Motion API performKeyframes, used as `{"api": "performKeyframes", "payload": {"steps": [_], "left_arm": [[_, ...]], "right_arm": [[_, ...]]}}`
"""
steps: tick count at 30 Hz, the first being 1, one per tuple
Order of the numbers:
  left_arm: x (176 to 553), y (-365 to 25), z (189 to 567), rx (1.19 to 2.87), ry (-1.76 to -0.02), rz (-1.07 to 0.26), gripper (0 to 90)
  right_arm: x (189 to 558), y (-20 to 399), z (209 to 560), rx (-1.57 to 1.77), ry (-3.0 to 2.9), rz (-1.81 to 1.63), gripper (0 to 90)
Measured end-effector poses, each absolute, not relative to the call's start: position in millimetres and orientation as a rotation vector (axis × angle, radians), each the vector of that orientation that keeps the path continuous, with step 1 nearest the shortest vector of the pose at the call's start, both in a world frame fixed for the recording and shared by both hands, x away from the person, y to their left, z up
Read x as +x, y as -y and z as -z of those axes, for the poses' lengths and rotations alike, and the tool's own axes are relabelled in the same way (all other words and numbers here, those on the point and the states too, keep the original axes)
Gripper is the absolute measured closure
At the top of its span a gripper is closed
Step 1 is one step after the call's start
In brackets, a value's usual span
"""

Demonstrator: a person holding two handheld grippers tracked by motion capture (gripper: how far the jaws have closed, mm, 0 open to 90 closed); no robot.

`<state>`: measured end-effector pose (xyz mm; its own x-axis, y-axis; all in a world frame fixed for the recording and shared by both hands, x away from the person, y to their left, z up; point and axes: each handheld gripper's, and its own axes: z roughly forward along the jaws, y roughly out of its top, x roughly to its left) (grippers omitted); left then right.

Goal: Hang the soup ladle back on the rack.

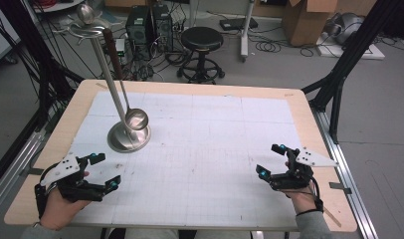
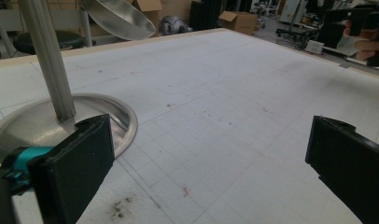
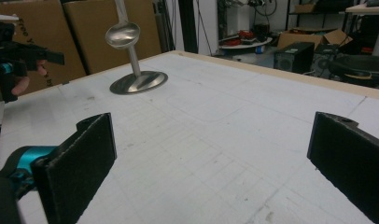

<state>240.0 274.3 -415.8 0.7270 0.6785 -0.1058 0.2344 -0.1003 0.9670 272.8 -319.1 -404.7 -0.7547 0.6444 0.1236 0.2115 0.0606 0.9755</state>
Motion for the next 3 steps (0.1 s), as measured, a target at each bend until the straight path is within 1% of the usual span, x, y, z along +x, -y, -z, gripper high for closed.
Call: {"api": "performKeyframes", "payload": {"steps": [3], "left_arm": [[240.2,-274.6,416.0,1.668,-0.744,-0.442,1.7]], "right_arm": [[272.4,319.4,405.4,0.853,-1.997,-1.748,0.3]]}}
